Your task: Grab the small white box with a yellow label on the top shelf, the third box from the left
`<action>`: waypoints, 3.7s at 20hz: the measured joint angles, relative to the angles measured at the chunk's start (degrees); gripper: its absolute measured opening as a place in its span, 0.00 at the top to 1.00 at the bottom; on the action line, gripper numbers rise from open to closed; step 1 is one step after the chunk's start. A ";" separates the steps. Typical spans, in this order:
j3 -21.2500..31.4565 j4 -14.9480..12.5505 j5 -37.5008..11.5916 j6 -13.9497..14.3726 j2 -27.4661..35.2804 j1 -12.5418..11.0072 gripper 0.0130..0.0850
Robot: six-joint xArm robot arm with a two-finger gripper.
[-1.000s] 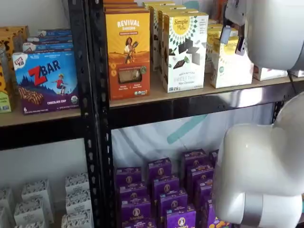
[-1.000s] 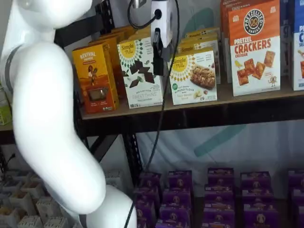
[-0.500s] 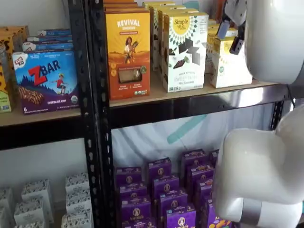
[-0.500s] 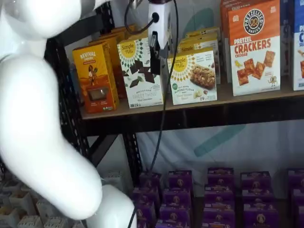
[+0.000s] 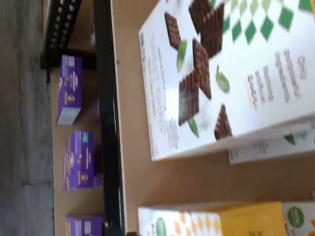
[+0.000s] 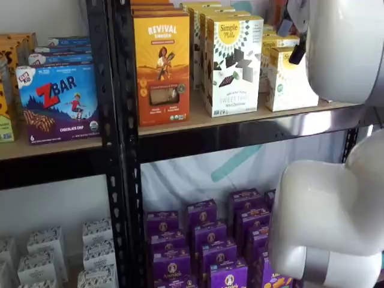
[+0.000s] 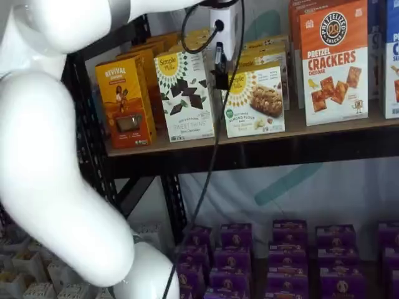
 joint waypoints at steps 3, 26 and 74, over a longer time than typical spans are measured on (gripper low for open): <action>-0.70 -1.89 -1.90 -0.48 2.14 0.65 0.00; -11.18 -14.45 7.04 4.83 13.99 6.98 0.00; -11.36 -12.78 14.02 3.94 10.88 5.01 0.67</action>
